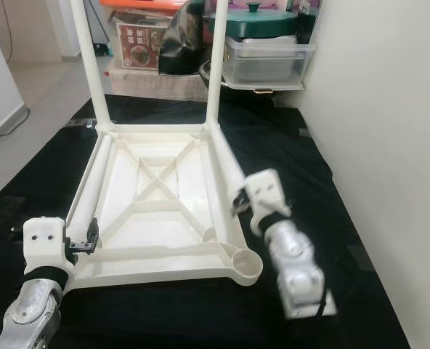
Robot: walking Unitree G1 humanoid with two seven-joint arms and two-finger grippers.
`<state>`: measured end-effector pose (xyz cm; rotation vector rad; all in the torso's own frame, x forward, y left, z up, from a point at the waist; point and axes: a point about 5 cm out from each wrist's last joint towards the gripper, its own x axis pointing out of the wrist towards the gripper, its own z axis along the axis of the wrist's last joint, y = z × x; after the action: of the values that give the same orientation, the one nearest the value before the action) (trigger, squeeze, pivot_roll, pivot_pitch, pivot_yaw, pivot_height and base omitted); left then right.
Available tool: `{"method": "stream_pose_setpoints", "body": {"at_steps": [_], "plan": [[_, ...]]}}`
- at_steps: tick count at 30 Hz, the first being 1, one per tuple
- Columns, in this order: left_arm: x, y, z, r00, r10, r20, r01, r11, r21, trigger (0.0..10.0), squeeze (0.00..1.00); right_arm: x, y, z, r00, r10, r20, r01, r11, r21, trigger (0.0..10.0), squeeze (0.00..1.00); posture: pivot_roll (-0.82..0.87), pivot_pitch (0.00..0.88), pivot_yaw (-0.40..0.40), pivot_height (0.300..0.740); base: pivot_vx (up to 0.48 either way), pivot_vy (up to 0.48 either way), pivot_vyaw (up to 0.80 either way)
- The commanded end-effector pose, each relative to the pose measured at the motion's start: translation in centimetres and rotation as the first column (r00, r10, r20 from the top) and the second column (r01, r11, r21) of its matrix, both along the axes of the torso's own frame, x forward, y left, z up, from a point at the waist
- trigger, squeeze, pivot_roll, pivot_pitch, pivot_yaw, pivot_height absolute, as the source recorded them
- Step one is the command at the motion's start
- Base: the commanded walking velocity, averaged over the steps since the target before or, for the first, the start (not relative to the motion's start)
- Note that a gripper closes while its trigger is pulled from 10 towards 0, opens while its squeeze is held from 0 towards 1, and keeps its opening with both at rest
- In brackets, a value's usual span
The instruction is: Building children table
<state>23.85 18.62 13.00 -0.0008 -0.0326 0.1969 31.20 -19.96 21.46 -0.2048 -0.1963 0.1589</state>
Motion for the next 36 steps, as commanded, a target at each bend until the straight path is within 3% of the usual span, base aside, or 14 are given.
{"method": "stream_pose_setpoints", "body": {"at_steps": [1,5,6,7,10,12,17,19,20,21,23,27,30,36], "plan": [[0.1,0.0,-0.2,1.0,-0.005,-0.009,0.005,1.0,-0.028,10.0,0.0,-0.2,-0.4,0.3,1.0,0.013,0.018,-0.013,1.0,0.027,0.0,0.0,0.07,0.0,-0.056,0.74,0.0,0.0,0.0],[0.1,0.1,0.0,1.0,-0.01,0.005,0.01,0.995,-0.095,10.0,0.0,-0.5,-1.3,1.3,0.997,0.066,0.031,-0.068,0.997,0.047,0.0,0.0,0.06,0.0,-0.05,0.74,0.0,0.0,0.0],[0.1,0.0,0.3,0.999,-0.025,0.026,0.03,0.976,-0.217,10.0,0.0,-1.3,-1.2,1.8,0.978,0.207,0.025,-0.208,0.975,0.083,0.0,0.0,0.06,0.0,-0.049,0.74,0.0,0.0,0.0],[0.1,0.0,0.3,0.999,-0.025,0.026,0.03,0.976,-0.217,10.0,0.0,-1.3,-1.2,1.8,0.978,0.207,0.025,-0.208,0.975,0.083,0.0,0.0,0.06,0.0,-0.049,0.74,0.0,0.0,0.0],[0.3,-0.3,1.9,0.984,-0.084,0.16,0.162,0.798,-0.58,10.0,0.0,-3.9,2.5,-0.1,0.793,0.606,-0.059,-0.591,0.79,0.163,0.0,0.0,0.09,0.0,-0.072,0.74,0.0,0.0,0.0],[0.3,-0.2,2.3,0.977,-0.086,0.193,0.19,0.756,-0.626,10.0,0.0,-4.3,3.4,-0.9,0.752,0.655,-0.08,-0.636,0.752,0.177,0.0,0.0,0.09,0.0,-0.072,0.74,0.0,0.0,0.0],[0.4,-0.2,2.8,0.967,-0.098,0.234,0.233,0.706,-0.669,10.0,0.0,-4.7,4.4,-1.6,0.704,0.704,-0.096,-0.68,0.706,0.198,0.0,0.0,0.09,0.0,-0.074,0.74,0.0,0.0,0.0],[0.9,-0.2,4.3,0.921,-0.147,0.361,0.378,0.563,-0.735,10.0,0.0,-5.1,5.8,-2.6,0.608,0.789,-0.087,-0.743,0.605,0.287,0.0,0.0,0.1,0.0,-0.08,0.74,0.0,0.0,0.0],[0.9,-0.2,4.3,0.921,-0.147,0.361,0.378,0.563,-0.735,10.0,0.0,-5.1,5.8,-2.6,0.608,0.789,-0.087,-0.743,0.605,0.287,0.0,0.0,0.1,0.0,-0.08,0.74,0.0,0.0,0.0],[1.2,-0.3,4.7,0.9,-0.166,0.403,0.428,0.509,-0.747,10.0,0.0,-5.2,6.1,-2.7,0.573,0.816,-0.073,-0.761,0.563,0.323,0.0,0.0,0.1,0.0,-0.078,0.74,0.0,0.0,0.0],[1.5,-0.4,4.9,0.891,-0.166,0.423,0.449,0.47,-0.76,10.0,0.0,-5.3,6.1,-2.8,0.55,0.833,-0.063,-0.771,0.535,0.346,0.0,0.0,0.09,0.0,-0.075,0.74,0.0,0.0,0.0],[1.6,-0.5,5.1,0.883,-0.172,0.437,0.466,0.445,-0.765,10.0,0.0,-5.4,5.9,-2.8,0.538,0.841,-0.058,-0.775,0.521,0.357,0.0,0.0,0.09,0.0,-0.075,0.74,0.0,0.0,0.0],[1.7,-1.0,5.9,0.844,-0.193,0.501,0.535,0.38,-0.755,10.0,0.0,-5.6,5.3,-3.7,0.523,0.848,-0.082,-0.763,0.509,0.4,0.0,0.0,0.09,0.0,-0.071,0.74,0.0,0.0,0.0],[2.4,0.4,5.3,0.864,-0.15,0.481,0.503,0.335,-0.797,10.0,0.0,-6.7,5.1,-3.8,0.451,0.892,-0.026,-0.773,0.405,0.488,0.0,0.0,0.08,0.0,-0.073,0.74,0.0,0.0,0.0]]}}
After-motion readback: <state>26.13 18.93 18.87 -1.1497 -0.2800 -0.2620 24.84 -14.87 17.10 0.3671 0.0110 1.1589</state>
